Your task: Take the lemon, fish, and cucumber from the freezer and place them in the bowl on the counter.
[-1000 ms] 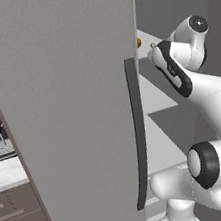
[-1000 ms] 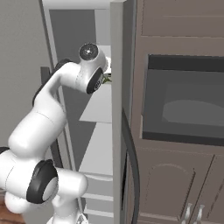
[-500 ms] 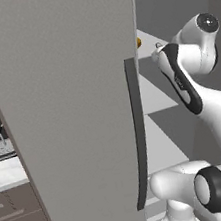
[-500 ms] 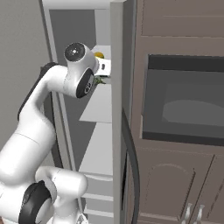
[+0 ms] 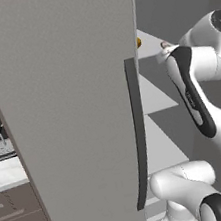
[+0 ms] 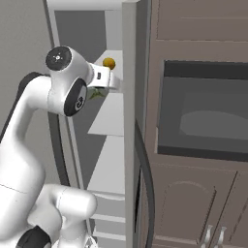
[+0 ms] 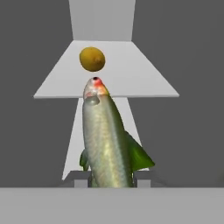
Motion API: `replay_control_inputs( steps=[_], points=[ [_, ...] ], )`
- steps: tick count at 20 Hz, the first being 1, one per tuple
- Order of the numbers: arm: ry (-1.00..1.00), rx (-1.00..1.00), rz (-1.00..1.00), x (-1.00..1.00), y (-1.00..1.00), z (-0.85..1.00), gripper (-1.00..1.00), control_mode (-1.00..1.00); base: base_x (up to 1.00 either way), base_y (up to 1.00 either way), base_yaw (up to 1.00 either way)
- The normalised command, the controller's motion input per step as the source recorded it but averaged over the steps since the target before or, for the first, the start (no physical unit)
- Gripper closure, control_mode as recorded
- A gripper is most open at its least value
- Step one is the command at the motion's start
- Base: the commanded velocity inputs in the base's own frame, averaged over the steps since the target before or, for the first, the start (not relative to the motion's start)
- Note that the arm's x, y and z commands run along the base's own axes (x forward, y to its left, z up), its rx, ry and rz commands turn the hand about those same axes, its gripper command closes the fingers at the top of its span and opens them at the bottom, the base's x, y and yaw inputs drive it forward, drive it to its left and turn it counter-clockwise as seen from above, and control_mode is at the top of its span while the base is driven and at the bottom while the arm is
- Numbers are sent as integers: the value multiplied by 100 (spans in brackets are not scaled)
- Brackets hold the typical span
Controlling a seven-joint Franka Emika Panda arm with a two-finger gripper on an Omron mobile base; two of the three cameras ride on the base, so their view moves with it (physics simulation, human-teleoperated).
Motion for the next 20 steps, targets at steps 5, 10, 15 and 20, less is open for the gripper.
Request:
replay_control_inputs(
  steps=[5, 10, 15, 20],
  points=[
    [0, 0, 0, -99, 3, 23, 100, -100, 0, 0, 0],
    [4, 0, 0, -100, 23, 7, 100, -100, 0, 0, 0],
    [5, 0, 0, -94, 31, 1, 100, -100, 0, 0, 0],
    [2, 0, 0, -70, 9, 2, 100, -100, 0, 0, 0]
  ],
)
